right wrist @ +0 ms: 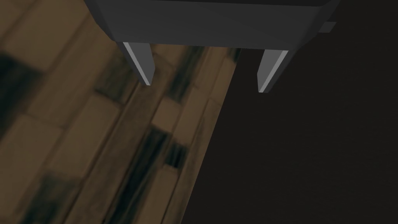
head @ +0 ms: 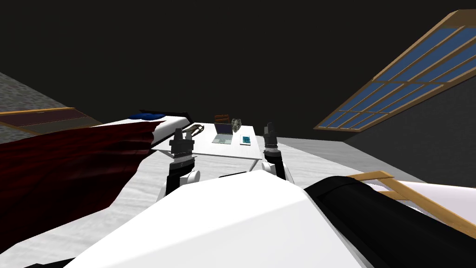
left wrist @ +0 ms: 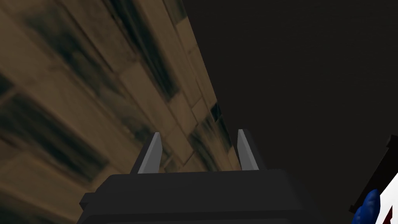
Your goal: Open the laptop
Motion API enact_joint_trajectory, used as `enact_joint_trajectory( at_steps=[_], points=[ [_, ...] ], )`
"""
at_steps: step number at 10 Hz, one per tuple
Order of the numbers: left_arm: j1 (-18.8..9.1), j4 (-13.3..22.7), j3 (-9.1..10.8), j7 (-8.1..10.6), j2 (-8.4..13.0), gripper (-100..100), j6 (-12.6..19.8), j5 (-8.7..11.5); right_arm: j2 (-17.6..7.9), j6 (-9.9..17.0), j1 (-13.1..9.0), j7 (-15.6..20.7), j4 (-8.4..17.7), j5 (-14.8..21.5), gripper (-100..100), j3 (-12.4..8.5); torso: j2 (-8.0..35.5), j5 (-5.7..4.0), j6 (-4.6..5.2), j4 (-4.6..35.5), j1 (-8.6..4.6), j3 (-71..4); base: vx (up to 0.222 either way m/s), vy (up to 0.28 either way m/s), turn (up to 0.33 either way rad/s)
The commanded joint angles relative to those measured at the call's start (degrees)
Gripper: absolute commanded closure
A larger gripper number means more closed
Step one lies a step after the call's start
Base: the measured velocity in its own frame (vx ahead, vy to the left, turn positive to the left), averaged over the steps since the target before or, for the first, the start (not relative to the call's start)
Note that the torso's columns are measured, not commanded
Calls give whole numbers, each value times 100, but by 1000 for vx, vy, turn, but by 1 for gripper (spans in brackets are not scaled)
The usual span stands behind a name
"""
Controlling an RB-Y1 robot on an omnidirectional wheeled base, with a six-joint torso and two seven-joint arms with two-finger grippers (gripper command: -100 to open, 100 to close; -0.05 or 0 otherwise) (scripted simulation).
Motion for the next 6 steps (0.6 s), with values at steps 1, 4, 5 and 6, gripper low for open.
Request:
enact_joint_trajectory(
  at_steps=[1,4,5,6],
  points=[
    [0,0,0,0,0,0,0,0,0,0,0,0,0,0,0,0,423,0,0,423,0,-846,0,0,0],
    [-208,270,93,5,371,-100,84,-102,0,0,0,0,2,0,0,0,1463,3,3,1458,10,-2932,-3,28,-125],
    [-309,404,139,9,477,-100,125,-150,0,1,0,0,3,0,0,0,1518,5,1,1514,16,-3043,-14,63,-221],
    [-427,562,194,14,576,-100,172,-206,0,1,0,0,3,0,0,0,1532,4,0,1531,11,-3069,-15,68,-219]
  ],
)
